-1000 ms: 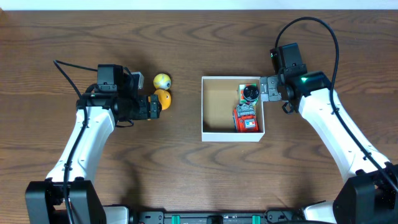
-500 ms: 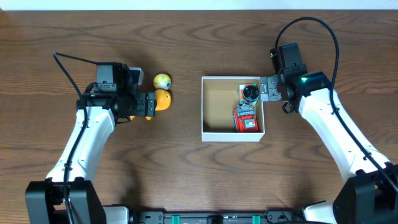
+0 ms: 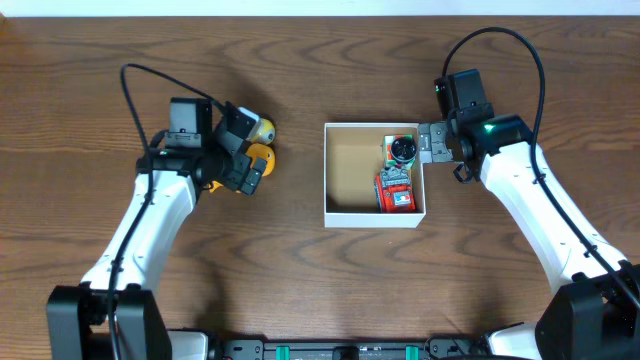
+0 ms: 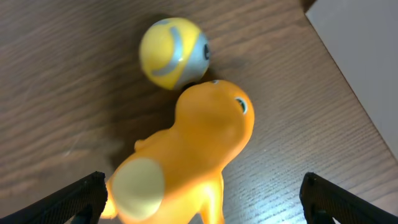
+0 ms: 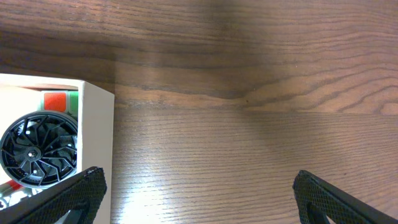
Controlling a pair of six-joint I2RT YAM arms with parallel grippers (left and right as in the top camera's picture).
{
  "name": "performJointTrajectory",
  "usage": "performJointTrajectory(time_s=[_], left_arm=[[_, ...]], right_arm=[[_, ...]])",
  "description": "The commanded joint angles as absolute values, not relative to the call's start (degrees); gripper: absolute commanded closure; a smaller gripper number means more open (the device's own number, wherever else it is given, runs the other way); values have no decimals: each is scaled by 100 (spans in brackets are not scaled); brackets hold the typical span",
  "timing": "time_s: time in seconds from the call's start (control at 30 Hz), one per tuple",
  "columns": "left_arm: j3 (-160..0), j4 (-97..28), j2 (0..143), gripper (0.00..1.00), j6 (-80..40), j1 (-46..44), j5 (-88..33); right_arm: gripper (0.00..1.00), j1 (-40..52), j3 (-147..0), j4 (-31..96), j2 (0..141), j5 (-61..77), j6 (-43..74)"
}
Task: Pack container
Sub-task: 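Move the left gripper to the orange duck and grasp it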
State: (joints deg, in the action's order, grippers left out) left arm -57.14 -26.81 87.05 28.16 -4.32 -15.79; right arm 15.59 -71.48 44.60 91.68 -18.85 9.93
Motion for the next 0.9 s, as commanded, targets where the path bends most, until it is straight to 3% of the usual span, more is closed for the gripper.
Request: performJointTrajectory(time_s=[0.0,0.2,0.27,0.3,0.4,0.43,0.53,0.6,0.87], left_arm=[[-5717,-2615,9039,1,3260,-497,-1623],[-5717,-2405,9660,5,3258,-495,-1505],[-5717,-2386,9808,10,3258,-495,-1380],[-5717,-2386,9859,17,3258,-495,-1321],[-5717,-2388,9898,60,3256,-495,-1142],[-5719,-2388,9885,70,3253,-495,-1057],[-5719,-2405,9828,81,3251,-495,-1020],[-5719,-2432,9745,94,3249,-497,-1022],[-5719,-2650,8989,94,3079,-497,-1022]], right_arm=[[1,1525,-7242,4460,9065,-1905,1068],[1,1525,-7242,4460,9065,-1905,1068],[1,1525,-7242,4460,9065,-1905,1068],[1,1525,-7242,4460,9065,-1905,1068],[1,1525,-7242,4460,9065,-1905,1068],[1,1525,-7242,4460,9065,-1905,1068],[1,1525,-7242,4460,9065,-1905,1068],[1,1525,-7242,4460,9065,-1905,1068],[1,1525,-7242,4460,9065,-1905,1068]])
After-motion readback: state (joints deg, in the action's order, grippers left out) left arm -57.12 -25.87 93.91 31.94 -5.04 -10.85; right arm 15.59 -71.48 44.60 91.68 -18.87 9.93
